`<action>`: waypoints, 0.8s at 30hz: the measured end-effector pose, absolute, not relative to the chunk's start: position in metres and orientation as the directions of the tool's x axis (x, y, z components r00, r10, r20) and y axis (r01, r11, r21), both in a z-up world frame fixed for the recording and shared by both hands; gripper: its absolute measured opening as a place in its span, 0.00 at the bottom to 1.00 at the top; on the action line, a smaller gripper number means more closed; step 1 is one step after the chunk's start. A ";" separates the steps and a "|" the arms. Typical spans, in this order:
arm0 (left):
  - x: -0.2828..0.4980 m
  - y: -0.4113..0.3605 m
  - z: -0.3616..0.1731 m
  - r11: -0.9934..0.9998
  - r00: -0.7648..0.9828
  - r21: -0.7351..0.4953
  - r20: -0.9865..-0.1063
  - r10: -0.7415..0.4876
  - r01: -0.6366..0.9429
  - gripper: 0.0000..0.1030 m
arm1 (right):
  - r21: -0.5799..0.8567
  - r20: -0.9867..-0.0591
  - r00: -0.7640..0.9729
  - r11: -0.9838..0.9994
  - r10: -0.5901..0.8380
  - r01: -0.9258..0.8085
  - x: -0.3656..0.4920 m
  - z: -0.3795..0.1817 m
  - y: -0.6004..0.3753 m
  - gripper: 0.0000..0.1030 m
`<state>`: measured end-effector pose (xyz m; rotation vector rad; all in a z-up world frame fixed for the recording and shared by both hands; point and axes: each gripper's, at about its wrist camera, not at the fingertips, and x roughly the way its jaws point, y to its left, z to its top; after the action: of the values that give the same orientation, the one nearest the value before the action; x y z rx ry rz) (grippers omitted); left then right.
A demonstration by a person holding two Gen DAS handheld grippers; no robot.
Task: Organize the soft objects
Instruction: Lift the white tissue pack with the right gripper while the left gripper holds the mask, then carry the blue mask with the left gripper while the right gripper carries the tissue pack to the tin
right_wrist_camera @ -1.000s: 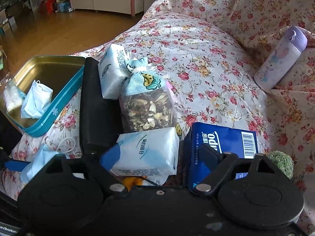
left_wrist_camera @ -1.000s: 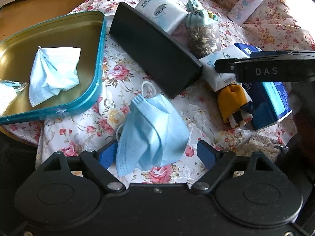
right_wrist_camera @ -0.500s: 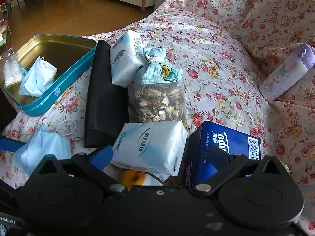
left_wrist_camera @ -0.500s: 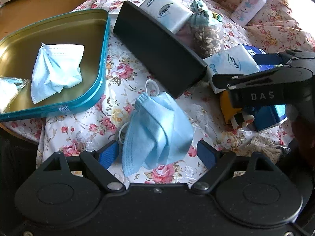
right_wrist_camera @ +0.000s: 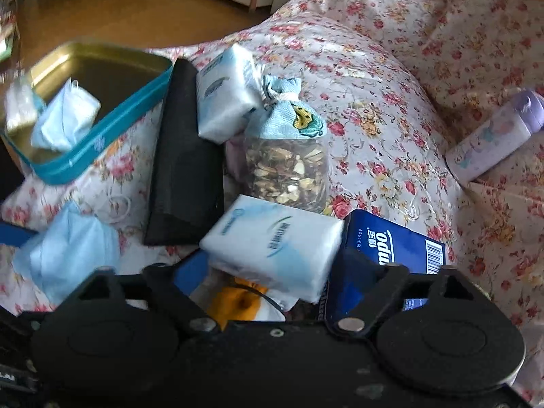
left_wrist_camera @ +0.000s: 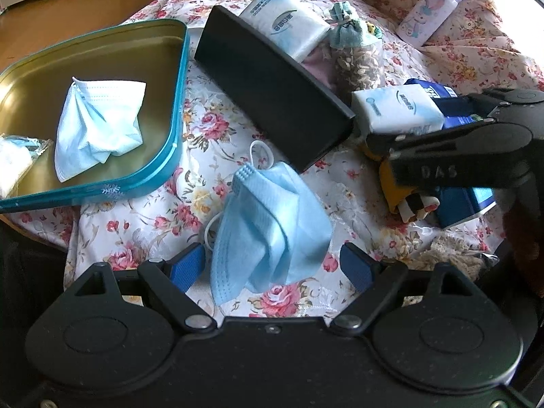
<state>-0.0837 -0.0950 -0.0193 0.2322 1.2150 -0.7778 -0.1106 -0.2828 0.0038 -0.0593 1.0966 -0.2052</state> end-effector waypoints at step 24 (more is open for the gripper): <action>-0.082 -0.101 -0.012 0.709 0.136 -0.259 -0.883 -0.449 0.656 0.42 | -0.061 -0.862 0.484 0.980 -0.149 0.192 -0.112 0.008 -0.293 0.98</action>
<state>-0.0823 -0.1013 -0.0121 0.2081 1.1894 -0.8077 -0.1116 -0.2928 0.0083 0.0452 1.0452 -0.2075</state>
